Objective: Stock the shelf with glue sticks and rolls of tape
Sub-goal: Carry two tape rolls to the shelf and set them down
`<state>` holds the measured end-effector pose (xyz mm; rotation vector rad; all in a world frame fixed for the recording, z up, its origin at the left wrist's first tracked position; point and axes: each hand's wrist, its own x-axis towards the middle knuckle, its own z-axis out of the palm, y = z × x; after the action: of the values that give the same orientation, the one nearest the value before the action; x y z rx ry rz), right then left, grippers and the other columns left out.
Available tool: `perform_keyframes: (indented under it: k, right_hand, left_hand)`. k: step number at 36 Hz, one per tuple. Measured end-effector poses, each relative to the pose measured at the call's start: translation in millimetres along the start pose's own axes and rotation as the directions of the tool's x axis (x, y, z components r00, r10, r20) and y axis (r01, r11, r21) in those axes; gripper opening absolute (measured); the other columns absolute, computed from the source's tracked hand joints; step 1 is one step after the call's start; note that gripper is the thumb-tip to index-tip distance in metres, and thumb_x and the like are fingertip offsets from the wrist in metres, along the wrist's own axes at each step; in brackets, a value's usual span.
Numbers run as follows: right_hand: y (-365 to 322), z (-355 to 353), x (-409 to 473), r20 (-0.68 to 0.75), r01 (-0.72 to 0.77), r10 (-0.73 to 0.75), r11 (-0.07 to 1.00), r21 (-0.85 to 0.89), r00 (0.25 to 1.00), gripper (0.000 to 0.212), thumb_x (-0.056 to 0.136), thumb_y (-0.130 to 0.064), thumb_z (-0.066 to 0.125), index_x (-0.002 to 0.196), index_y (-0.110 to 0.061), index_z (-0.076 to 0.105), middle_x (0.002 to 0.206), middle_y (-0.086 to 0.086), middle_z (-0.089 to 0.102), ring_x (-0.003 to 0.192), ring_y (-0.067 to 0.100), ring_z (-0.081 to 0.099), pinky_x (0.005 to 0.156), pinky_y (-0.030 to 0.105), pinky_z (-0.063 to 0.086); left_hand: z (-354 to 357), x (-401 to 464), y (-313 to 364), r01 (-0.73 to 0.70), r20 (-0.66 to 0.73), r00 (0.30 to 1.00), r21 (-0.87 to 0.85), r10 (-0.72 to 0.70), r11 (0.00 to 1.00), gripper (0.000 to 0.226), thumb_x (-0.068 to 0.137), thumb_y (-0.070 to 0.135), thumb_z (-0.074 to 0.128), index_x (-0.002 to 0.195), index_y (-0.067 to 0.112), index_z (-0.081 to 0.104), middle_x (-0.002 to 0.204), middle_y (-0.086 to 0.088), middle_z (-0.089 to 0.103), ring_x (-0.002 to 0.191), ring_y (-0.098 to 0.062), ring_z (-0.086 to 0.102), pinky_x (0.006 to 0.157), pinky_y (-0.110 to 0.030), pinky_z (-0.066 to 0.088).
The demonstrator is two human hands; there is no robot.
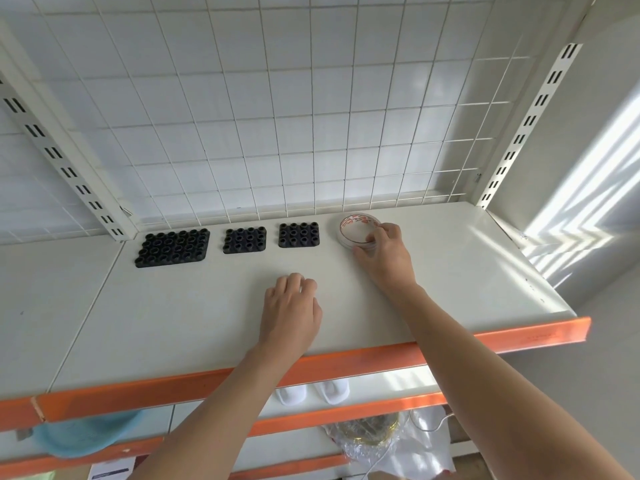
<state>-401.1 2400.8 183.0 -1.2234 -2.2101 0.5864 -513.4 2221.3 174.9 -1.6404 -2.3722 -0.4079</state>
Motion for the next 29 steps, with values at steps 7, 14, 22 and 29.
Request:
perform_keyframes:
  k: [7, 14, 22, 29]
  right_hand:
    - [0.4, -1.4, -0.1, -0.010, -0.002, 0.002, 1.000, 0.029, 1.000, 0.030, 0.085, -0.028, 0.067, 0.104, -0.006, 0.059, 0.129, 0.004, 0.044, 0.099, 0.024, 0.057, 0.078, 0.032, 0.046]
    - [1.7, -0.2, 0.4, -0.018, 0.004, -0.004, 1.000, 0.013, 1.000, 0.031, 0.086, -0.028, 0.067, 0.105, -0.005, 0.059, 0.130, 0.005, 0.044, 0.101, 0.024, 0.056, 0.076, 0.028, 0.042]
    - [2.8, 0.9, -0.2, -0.021, 0.024, -0.025, 0.997, -0.068, 0.999, 0.033, 0.085, -0.029, 0.067, 0.104, -0.003, 0.060, 0.126, 0.014, 0.049, 0.098, 0.036, 0.057, 0.083, 0.039, 0.046]
    - [-4.5, -8.6, -17.3, -0.018, 0.033, -0.037, 0.985, -0.170, 0.999, 0.040, 0.091, -0.028, 0.057, 0.125, -0.008, 0.056, 0.137, 0.014, 0.047, 0.122, 0.033, 0.048, 0.100, 0.041, 0.035]
  left_hand:
    - [-2.9, 0.1, 0.8, 0.012, 0.013, 1.000, -0.016, -0.012, 1.000, 0.034, 0.078, 0.025, 0.035, 0.086, 0.014, 0.066, 0.085, -0.004, 0.060, 0.078, -0.027, 0.058, 0.060, -0.039, 0.048]
    - [-6.6, -0.1, 1.5, 0.019, 0.056, 0.998, -0.022, -0.018, 1.000, 0.035, 0.078, 0.026, 0.034, 0.087, 0.014, 0.066, 0.085, -0.003, 0.060, 0.079, -0.027, 0.058, 0.061, -0.038, 0.049]
    - [-16.2, 1.5, 3.0, 0.030, 0.134, 0.991, -0.030, -0.026, 0.999, 0.036, 0.078, 0.026, 0.034, 0.088, 0.013, 0.066, 0.086, -0.004, 0.060, 0.080, -0.028, 0.059, 0.063, -0.039, 0.049]
    - [-34.1, 7.9, 3.6, -0.007, 0.334, 0.942, -0.017, 0.012, 1.000, 0.033, 0.098, 0.023, 0.040, 0.127, 0.012, 0.051, 0.127, -0.005, 0.048, 0.119, -0.026, 0.042, 0.096, -0.037, 0.038]
